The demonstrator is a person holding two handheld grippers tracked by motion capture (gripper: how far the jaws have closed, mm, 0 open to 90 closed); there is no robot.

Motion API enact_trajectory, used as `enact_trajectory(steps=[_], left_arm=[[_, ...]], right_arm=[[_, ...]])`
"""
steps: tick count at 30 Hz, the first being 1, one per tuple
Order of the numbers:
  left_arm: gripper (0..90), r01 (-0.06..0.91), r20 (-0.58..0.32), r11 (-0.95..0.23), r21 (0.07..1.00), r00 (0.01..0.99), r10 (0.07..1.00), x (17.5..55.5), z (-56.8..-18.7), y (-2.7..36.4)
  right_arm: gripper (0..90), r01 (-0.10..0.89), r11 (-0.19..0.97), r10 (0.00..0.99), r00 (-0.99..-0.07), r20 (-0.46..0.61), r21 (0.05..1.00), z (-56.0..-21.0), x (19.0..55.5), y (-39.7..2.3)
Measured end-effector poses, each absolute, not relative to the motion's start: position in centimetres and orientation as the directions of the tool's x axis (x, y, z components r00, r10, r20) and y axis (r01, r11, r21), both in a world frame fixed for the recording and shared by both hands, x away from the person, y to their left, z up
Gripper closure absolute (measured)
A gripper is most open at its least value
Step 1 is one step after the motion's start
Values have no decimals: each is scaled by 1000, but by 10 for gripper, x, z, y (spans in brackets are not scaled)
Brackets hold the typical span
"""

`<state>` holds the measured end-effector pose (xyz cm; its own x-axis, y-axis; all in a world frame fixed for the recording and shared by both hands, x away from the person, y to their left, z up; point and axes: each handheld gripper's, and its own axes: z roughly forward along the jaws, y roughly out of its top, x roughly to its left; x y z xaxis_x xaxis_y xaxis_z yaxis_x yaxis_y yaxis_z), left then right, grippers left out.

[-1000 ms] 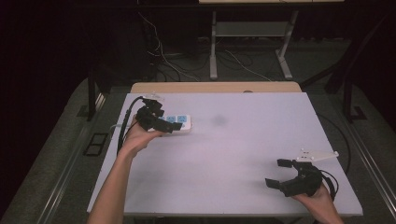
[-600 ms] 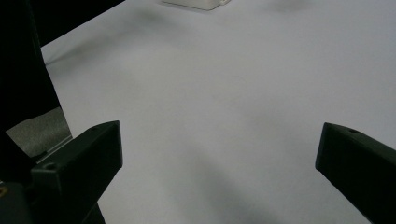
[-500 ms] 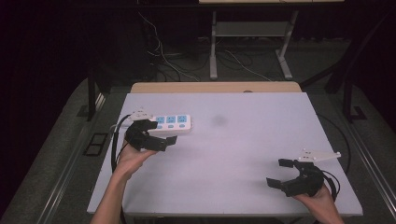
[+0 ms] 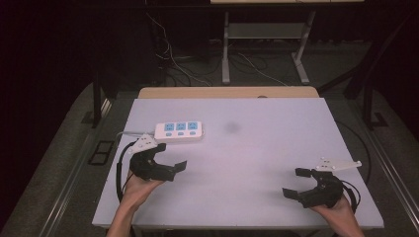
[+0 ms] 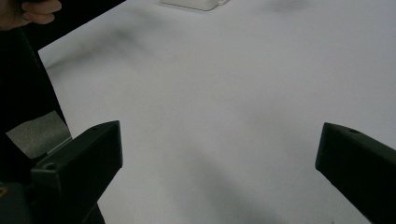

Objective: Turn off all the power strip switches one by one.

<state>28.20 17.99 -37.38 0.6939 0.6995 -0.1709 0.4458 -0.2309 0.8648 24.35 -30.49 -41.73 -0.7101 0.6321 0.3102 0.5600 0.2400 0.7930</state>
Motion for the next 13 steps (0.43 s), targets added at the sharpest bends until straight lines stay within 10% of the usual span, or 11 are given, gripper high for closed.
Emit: enact_trajectory(steps=[13], left_arm=[[0, 443, -201, -214, 871, 717, 668, 258, -405, 168]], right_arm=[[4, 572, 222, 638, -697, 326, 790, -419, 239, -308]])
